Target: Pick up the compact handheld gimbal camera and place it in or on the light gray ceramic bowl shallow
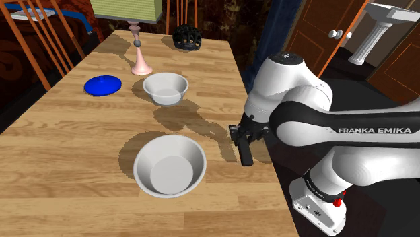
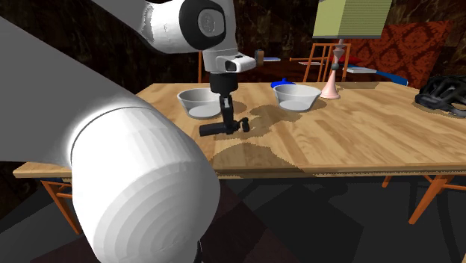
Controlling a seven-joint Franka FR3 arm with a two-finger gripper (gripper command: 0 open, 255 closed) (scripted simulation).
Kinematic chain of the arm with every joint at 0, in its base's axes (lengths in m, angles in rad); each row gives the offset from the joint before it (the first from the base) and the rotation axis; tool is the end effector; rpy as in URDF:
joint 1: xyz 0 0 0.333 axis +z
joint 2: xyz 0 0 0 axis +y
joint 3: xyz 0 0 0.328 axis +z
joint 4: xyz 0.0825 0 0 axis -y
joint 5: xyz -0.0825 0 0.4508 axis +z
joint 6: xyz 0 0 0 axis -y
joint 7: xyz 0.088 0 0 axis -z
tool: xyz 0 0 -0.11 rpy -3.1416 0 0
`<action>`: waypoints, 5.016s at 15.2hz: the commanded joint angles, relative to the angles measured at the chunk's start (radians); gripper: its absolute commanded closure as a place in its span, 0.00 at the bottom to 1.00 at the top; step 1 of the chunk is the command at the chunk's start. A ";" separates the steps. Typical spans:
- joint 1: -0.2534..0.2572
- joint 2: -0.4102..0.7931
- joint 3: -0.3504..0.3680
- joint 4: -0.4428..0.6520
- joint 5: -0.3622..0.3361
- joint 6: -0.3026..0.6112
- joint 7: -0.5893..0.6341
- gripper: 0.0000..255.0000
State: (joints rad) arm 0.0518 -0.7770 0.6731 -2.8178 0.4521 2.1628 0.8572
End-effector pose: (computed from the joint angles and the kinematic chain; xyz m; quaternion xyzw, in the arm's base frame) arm 0.3030 0.2242 0.3438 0.9637 -0.2630 0.0458 0.0097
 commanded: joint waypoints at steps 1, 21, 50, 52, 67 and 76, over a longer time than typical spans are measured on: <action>0.003 -0.022 -0.015 0.014 -0.008 -0.036 0.001 1.00; -0.021 -0.108 -0.137 0.226 -0.106 -0.333 -0.003 1.00; -0.209 1.179 0.062 1.347 -0.807 -0.350 0.286 1.00; -0.148 1.281 0.037 1.494 -0.859 -0.407 0.285 1.00; 0.015 1.579 -0.046 1.862 -0.970 -0.471 0.252 1.00; -0.006 1.576 -0.046 1.788 -0.973 -0.408 0.268 1.00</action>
State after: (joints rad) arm 0.0463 0.7992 0.6272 -1.0286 -0.5213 1.7536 1.1247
